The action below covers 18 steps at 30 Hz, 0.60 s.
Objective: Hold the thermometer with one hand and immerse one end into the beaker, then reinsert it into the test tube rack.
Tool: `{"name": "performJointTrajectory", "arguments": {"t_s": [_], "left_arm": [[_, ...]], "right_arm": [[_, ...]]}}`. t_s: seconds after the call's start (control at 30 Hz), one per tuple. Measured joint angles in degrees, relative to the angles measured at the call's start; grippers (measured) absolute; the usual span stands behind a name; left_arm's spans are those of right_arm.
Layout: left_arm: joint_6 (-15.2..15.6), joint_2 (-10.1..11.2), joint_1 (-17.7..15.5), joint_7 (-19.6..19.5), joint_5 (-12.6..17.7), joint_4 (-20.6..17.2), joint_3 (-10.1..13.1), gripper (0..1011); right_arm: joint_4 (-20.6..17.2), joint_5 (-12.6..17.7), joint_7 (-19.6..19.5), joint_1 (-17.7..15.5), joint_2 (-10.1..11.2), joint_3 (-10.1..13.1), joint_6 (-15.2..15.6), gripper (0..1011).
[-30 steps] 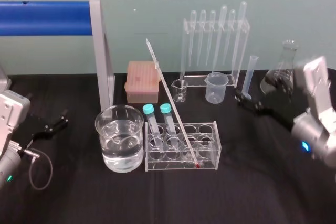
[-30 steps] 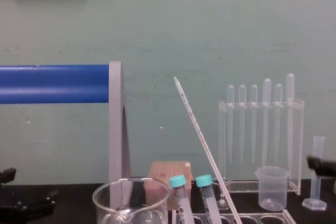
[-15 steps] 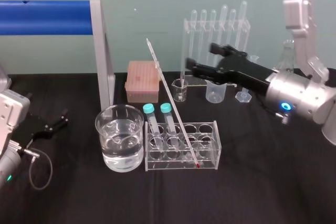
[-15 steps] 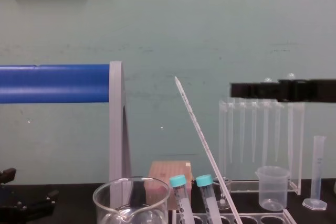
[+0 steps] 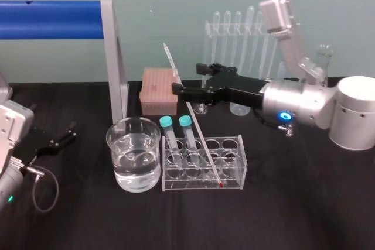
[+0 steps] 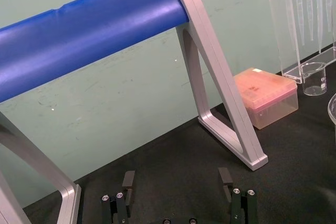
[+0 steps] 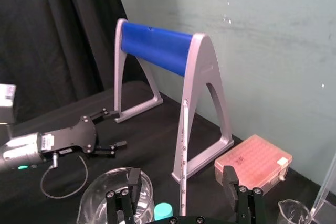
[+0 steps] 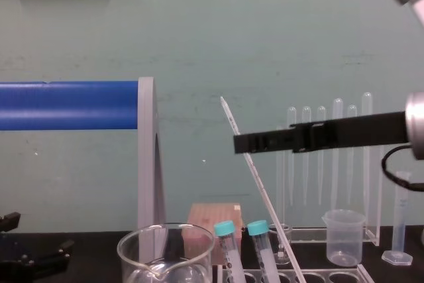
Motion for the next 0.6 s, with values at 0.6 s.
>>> {"name": "performJointTrajectory", "arguments": {"t_s": [0.6], "left_arm": [[0.0,0.0,0.0,0.0,0.0,0.0,0.0,1008]], "right_arm": [[3.91,-1.33,-0.15,3.57,-1.77,-3.85,1.02,1002]]}}
